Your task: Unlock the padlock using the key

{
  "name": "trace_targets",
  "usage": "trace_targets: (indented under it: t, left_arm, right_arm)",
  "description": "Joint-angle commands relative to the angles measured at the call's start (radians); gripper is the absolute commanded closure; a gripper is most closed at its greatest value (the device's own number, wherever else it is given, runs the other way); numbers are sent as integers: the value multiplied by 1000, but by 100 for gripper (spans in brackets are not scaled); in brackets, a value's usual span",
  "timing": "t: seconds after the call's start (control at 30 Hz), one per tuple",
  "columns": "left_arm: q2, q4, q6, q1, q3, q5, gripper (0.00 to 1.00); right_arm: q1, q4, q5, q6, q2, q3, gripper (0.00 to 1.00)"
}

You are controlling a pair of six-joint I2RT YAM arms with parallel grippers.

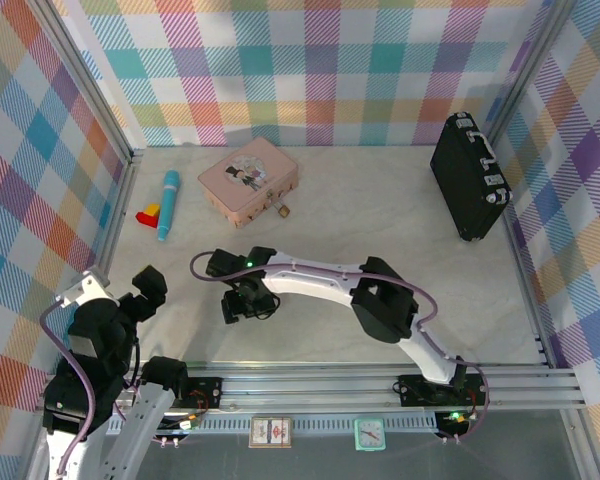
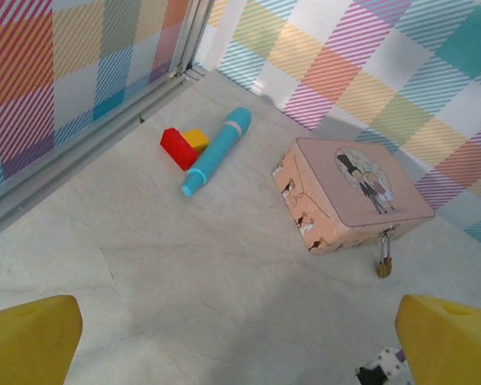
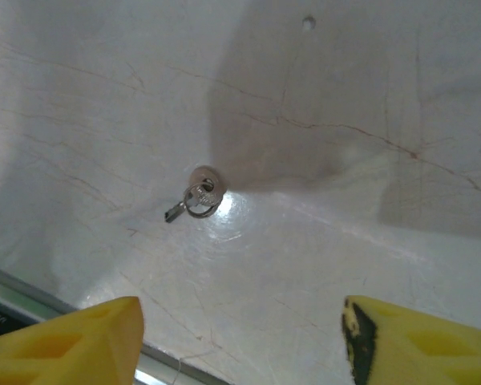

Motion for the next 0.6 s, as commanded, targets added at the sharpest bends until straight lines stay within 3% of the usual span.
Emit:
trace_targets:
  t: [0.0, 0.2, 0.57]
  left_arm:
    - [-11, 15, -29, -5, -5, -8, 0]
    - [-14, 35, -20, -6, -15, 17, 0]
    - [-29, 47, -18, -8, -26, 9, 0]
  right_arm:
    - [9, -112, 18, 29, 42, 85, 41]
    - [18, -170, 32, 22, 136, 222, 54]
    - [24, -255, 41, 12, 276, 421, 67]
